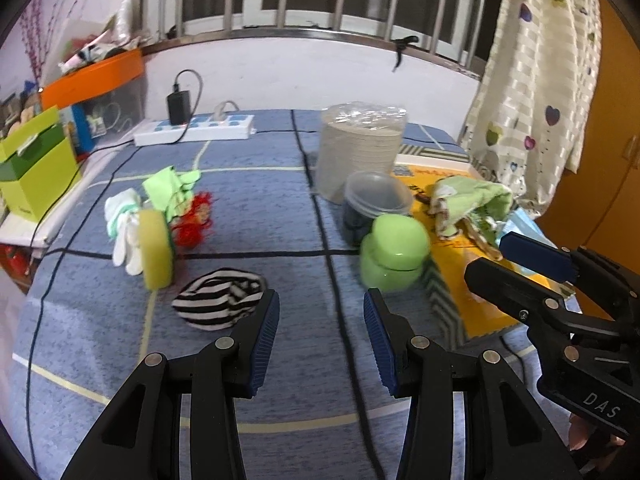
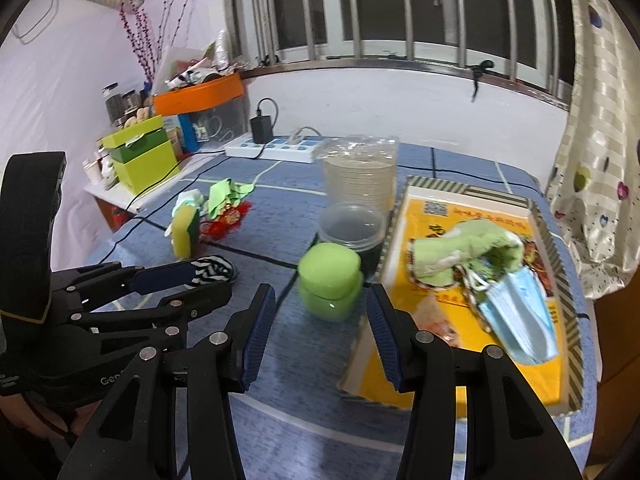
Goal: Organize soft objects
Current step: 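Withdraw both open tools from the tray back toward the pile of items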
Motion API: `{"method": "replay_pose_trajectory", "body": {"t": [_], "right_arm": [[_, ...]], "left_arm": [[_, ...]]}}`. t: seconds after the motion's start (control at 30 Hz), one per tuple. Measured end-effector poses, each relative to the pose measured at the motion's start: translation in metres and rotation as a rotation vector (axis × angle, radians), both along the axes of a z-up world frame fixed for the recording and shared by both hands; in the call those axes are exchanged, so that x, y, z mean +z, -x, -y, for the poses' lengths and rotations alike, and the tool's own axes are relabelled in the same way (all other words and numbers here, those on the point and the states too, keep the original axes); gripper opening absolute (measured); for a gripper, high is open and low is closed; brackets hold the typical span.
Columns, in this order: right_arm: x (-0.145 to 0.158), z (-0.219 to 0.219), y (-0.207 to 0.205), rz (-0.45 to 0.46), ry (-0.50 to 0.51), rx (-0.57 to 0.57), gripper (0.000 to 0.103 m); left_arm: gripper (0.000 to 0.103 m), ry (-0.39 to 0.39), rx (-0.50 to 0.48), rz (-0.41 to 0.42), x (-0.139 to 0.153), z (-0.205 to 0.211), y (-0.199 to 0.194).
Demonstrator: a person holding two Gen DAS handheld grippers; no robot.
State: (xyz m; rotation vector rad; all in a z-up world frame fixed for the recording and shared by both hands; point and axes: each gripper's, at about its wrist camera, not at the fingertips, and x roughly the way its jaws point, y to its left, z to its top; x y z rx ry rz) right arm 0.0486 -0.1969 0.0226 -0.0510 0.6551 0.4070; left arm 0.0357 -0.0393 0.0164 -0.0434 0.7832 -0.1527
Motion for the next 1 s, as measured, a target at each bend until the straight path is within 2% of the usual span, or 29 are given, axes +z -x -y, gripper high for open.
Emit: {"method": "replay_pose_trajectory", "body": {"t": [0.53, 1.0], "right_arm": [[-0.016, -0.065, -0.017, -0.05, 0.009, 0.162, 0.049], [-0.043, -0.113, -0.044, -0.137, 0.026, 0.275, 0.049]], "left_arm": [[0.043, 0.027, 0.167, -0.044, -0.02, -0.075, 0.0], [0.043, 0.066, 0.237, -0.043, -0.023, -0.125, -0.008]]}}
